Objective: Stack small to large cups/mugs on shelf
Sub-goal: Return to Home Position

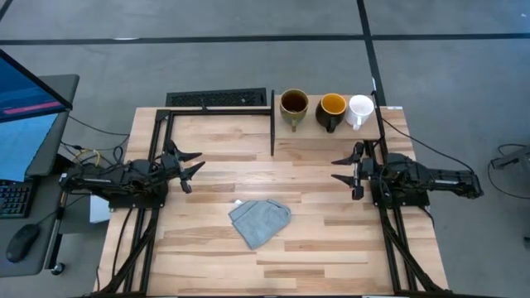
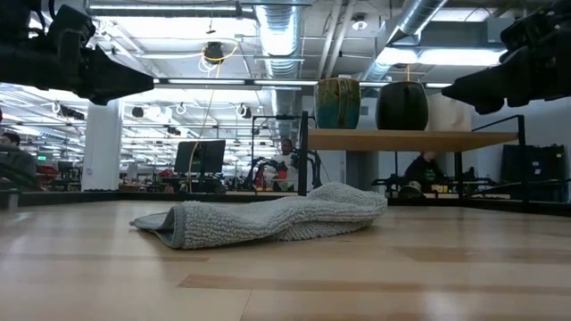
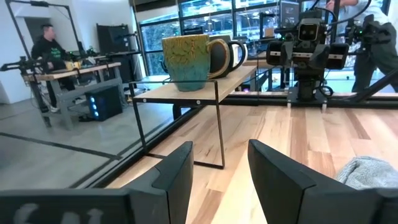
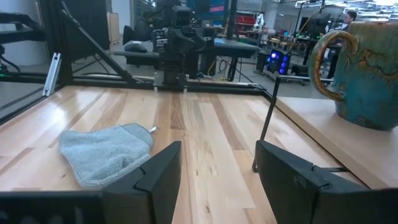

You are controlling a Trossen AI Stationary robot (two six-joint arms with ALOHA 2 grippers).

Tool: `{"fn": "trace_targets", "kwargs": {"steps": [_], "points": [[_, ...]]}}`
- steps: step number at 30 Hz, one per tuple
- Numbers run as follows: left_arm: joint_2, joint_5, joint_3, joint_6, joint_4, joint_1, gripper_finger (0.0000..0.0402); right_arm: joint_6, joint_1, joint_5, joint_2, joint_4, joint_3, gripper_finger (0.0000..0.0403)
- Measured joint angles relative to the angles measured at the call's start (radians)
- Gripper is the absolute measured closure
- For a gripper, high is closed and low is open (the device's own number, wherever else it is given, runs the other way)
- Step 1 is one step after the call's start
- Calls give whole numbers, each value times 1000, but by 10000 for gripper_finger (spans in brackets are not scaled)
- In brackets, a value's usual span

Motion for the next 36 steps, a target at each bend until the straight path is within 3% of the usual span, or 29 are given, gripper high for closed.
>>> {"fn": "trace_targets", "kwargs": {"steps": [5,36], "points": [[0,7,0,-33,0,0,255,65,0,2,0,0,0,175],[0,8,-1,-49,3,0,255,66,0,2,0,0,0,175]]}}
